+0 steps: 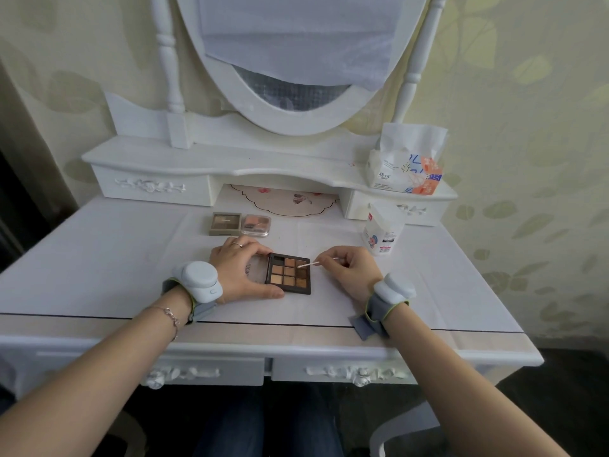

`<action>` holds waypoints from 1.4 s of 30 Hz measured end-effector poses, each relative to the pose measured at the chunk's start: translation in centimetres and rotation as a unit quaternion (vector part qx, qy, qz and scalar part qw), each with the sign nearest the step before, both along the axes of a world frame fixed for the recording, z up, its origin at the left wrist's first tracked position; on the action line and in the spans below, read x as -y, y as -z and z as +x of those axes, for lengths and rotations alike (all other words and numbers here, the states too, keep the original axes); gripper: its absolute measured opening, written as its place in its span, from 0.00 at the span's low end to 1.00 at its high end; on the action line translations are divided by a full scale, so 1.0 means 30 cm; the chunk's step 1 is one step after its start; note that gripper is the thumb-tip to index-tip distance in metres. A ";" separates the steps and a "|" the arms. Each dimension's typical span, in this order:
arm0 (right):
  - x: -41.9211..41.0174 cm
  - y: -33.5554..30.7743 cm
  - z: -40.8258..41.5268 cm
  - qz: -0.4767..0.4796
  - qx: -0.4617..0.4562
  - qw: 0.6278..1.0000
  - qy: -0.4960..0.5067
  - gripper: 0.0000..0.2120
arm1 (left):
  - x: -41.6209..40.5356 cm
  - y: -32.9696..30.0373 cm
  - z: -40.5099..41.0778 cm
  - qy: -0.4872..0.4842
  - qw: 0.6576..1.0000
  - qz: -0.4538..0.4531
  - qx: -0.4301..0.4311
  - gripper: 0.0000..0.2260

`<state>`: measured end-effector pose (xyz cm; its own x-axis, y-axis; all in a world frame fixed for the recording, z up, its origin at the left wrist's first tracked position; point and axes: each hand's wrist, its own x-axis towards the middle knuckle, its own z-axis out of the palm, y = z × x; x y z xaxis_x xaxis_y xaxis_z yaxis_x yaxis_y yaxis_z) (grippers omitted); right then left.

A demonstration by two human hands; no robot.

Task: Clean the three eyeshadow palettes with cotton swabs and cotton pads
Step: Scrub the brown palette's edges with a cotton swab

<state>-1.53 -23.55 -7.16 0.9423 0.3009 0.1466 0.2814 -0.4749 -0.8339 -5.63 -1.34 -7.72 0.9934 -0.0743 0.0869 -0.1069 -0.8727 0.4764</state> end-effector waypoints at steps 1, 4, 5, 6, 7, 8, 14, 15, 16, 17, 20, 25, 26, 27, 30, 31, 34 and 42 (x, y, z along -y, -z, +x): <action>-0.001 0.002 0.001 0.000 0.006 1.000 0.010 0.09 | 0.000 0.000 -0.001 0.000 1.000 -0.002 0.001 0.56; -0.003 0.001 0.000 -0.003 0.005 1.000 0.006 0.09 | -0.003 -0.001 -0.001 -0.001 1.000 -0.003 0.001 0.57; -0.002 -0.001 -0.003 -0.009 0.000 1.000 -0.005 0.09 | -0.002 -0.003 -0.003 0.000 1.000 -0.001 0.000 0.57; -0.001 -0.004 -0.005 -0.016 -0.007 1.000 -0.017 0.09 | -0.002 -0.002 -0.002 0.000 1.000 0.002 -0.001 0.57; 0.000 -0.007 -0.008 -0.021 -0.017 0.999 -0.027 0.09 | -0.002 -0.001 -0.002 -0.001 1.000 0.004 0.000 0.56; 0.001 -0.010 -0.009 -0.024 -0.028 0.999 -0.033 0.09 | -0.001 -0.001 -0.002 -0.002 1.000 0.004 0.001 0.55; 0.006 -0.012 -0.014 -0.015 -0.032 0.999 -0.039 0.09 | -0.001 -0.002 0.000 0.000 1.000 0.003 -0.005 0.54; 0.006 -0.012 -0.014 -0.016 -0.031 0.999 -0.040 0.09 | 0.000 -0.003 -0.002 0.000 1.000 0.006 -0.003 0.52; 0.005 -0.011 -0.014 -0.018 -0.034 0.998 -0.042 0.09 | 0.000 -0.002 -0.003 -0.001 1.000 0.006 -0.004 0.50; 0.005 -0.012 -0.014 -0.020 -0.037 0.998 -0.046 0.09 | 0.000 -0.003 -0.003 0.000 1.000 0.004 -0.003 0.51; 0.006 -0.012 -0.015 -0.020 -0.043 0.997 -0.054 0.09 | -0.004 0.000 0.000 0.003 1.000 0.000 -0.007 0.54; 0.010 -0.014 -0.016 -0.017 -0.044 0.997 -0.057 0.09 | -0.001 -0.001 -0.001 0.001 1.000 0.005 -0.003 0.51; 0.011 -0.015 -0.016 -0.020 -0.046 0.997 -0.062 0.09 | -0.003 0.000 0.001 0.002 1.000 0.002 -0.005 0.54; 0.011 -0.015 -0.016 -0.022 -0.047 0.997 -0.065 0.08 | -0.004 0.001 0.002 0.001 1.000 -0.001 -0.007 0.56; 0.014 -0.013 -0.016 -0.009 -0.043 0.997 -0.056 0.08 | -0.003 -0.001 0.003 0.001 1.000 0.000 -0.007 0.56; 0.014 -0.012 -0.016 -0.008 -0.044 0.997 -0.056 0.08 | -0.002 -0.002 0.001 0.002 1.000 0.002 -0.005 0.55; 0.014 -0.015 -0.016 -0.018 -0.050 0.996 -0.070 0.08 | -0.003 -0.003 -0.001 0.002 1.000 0.000 -0.004 0.56; 0.011 -0.015 -0.023 -0.004 -0.055 0.996 -0.072 0.08 | -0.002 -0.001 0.001 0.003 1.000 -0.009 -0.007 0.53</action>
<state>-2.22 -23.88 -6.71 0.8996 0.4346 0.0420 0.2542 -0.4431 -0.8597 -5.61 -1.27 -7.69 0.9941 -0.0793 0.0737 -0.1055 -0.8638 0.4927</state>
